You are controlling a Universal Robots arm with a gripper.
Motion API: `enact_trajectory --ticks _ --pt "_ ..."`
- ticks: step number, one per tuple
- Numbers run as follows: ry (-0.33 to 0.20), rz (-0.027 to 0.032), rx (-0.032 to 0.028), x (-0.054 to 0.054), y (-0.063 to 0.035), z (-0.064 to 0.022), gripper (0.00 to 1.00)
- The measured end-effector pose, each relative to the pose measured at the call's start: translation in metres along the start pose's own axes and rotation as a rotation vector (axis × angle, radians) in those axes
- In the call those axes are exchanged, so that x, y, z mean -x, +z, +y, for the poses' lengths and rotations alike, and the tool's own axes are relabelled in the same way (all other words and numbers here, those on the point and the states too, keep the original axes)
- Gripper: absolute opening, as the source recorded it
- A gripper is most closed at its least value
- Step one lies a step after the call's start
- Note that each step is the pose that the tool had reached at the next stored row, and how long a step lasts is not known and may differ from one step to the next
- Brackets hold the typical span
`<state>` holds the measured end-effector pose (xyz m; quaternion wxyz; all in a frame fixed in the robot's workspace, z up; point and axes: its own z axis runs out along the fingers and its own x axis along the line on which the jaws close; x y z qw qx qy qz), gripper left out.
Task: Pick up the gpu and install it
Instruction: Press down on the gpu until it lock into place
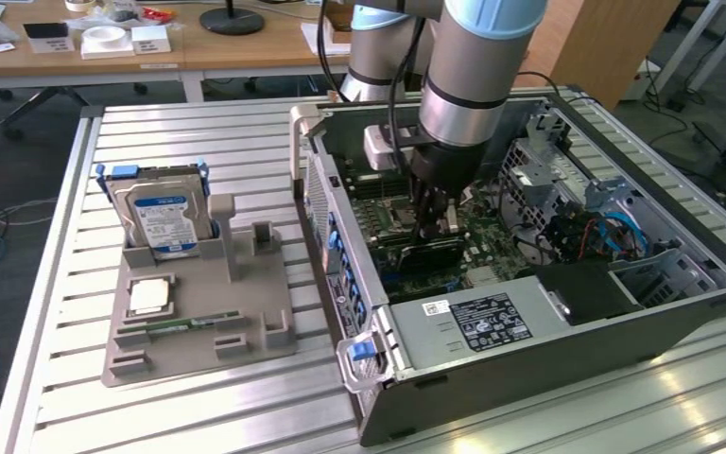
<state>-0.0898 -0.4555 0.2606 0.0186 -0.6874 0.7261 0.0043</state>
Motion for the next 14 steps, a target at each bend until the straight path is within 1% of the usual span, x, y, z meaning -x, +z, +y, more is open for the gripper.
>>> enact_trajectory --ticks 14 --pt "0.0 -0.0004 0.0001 -0.0001 0.0009 0.0007 0.11"
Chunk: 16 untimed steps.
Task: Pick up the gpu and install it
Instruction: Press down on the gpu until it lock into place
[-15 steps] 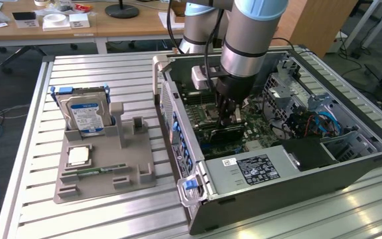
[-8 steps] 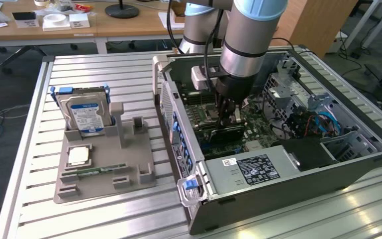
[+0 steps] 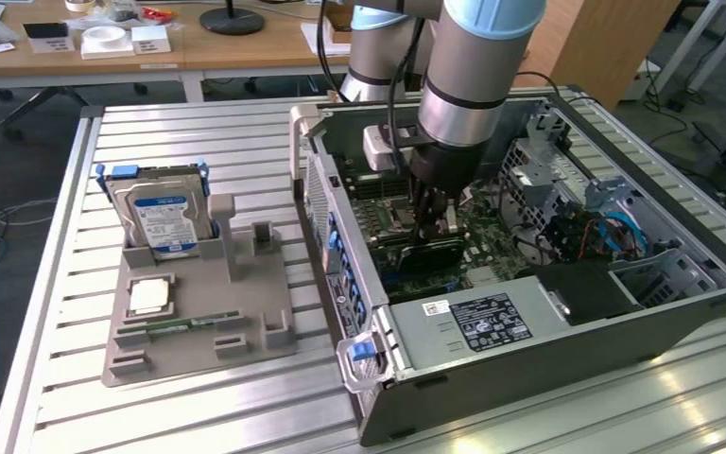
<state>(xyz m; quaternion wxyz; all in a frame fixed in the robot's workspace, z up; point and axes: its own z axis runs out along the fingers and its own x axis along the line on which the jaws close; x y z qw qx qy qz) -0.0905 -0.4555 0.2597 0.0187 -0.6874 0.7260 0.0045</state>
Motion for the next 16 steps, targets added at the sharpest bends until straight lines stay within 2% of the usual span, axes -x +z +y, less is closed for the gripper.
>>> enact_trajectory --ticks 2,4,16 --pt "0.0 -0.0011 -0.0003 0.0 -0.0008 0.0 0.11" --pt "0.0 -0.0003 -0.0002 0.0 -0.01 -0.0001 0.11" --pt "0.0 -0.0001 0.0 0.001 -0.0401 -0.0008 0.11"
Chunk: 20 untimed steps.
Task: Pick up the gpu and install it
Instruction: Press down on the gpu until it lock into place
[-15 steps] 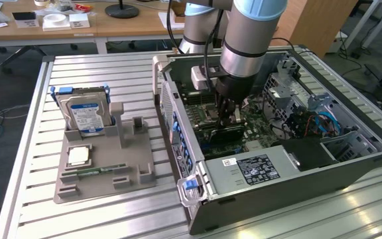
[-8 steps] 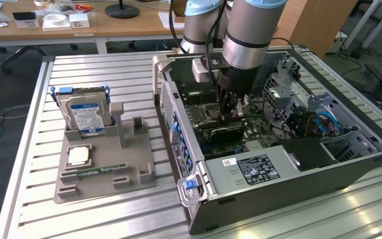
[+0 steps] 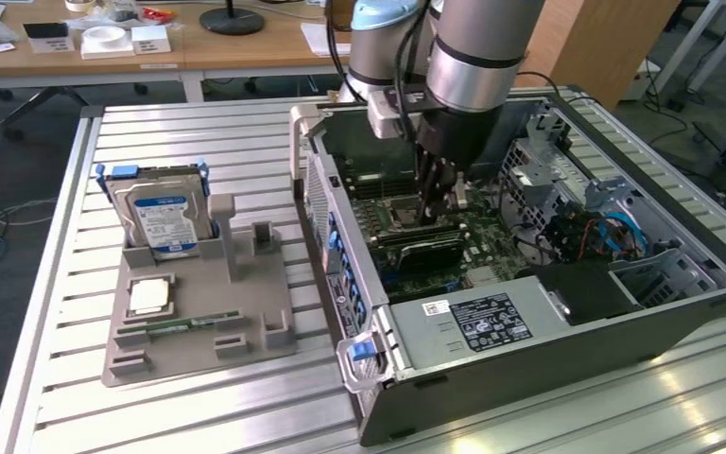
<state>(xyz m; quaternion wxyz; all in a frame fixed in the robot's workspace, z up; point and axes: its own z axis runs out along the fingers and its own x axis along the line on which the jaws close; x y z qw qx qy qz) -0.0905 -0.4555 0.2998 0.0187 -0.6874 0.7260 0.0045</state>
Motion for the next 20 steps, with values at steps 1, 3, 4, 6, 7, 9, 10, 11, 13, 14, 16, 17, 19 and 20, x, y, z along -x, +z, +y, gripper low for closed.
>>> enact_trajectory --ticks 1,3,4,6,7,9,10,11,13,14,16,17,19,20 --pt "0.0 0.0 0.0001 0.0 -0.0022 0.0 0.11" --pt "0.0 0.0 0.0 0.0 -0.0062 -0.0001 0.11" --pt "0.0 0.0 0.0 0.0 -0.0077 -0.0001 0.11" --pt "0.0 0.0 0.0 0.0 -0.0108 -0.0002 0.11" --pt "0.0 0.0 0.0 0.0 -0.0124 -0.0002 0.11" --pt "0.0 0.0 0.0 0.001 -0.016 -0.0003 0.11" --pt "0.0 0.0001 0.0 0.001 -0.0173 -0.0003 0.11" --pt "0.0 0.0 0.0 0.001 -0.0182 -0.0004 0.11" --pt "0.0 -0.0001 0.0 0.001 -0.0191 -0.0004 0.11" --pt "0.0 0.0001 0.0 0.001 -0.0201 -0.0004 0.11" --pt "0.0 0.0001 0.0001 0.001 -0.0235 -0.0004 0.11" --pt "0.0 0.0001 0.0 0.001 -0.0248 -0.0005 0.11" --pt "0.0 0.0 0.0 0.001 -0.027 -0.0005 0.11" --pt "0.0 0.0 0.0 0.001 -0.0275 -0.0005 0.11"
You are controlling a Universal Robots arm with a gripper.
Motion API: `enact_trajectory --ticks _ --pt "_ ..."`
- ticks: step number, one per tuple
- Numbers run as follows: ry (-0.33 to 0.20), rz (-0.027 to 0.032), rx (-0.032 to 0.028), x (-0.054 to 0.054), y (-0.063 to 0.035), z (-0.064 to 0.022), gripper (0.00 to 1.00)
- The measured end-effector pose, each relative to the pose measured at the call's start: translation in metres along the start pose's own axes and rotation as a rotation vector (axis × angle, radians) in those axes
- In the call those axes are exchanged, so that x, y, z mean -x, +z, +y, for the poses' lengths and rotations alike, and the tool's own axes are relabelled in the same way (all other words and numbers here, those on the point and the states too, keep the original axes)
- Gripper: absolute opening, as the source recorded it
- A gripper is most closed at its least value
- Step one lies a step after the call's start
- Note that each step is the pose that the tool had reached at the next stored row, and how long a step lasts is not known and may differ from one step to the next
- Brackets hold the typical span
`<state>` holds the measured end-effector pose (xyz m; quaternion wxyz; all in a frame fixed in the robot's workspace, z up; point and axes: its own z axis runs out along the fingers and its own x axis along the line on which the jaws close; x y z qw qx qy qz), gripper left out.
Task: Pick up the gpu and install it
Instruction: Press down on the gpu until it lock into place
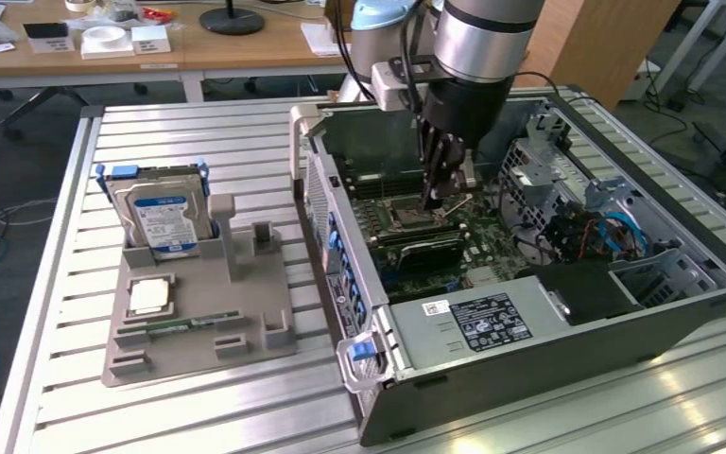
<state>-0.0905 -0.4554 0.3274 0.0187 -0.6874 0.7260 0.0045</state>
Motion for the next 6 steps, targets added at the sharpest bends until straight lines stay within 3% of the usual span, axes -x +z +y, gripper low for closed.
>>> enact_trajectory --ticks 6 --pt "0.0 0.0 0.0 0.0 -0.0001 0.0 0.11"
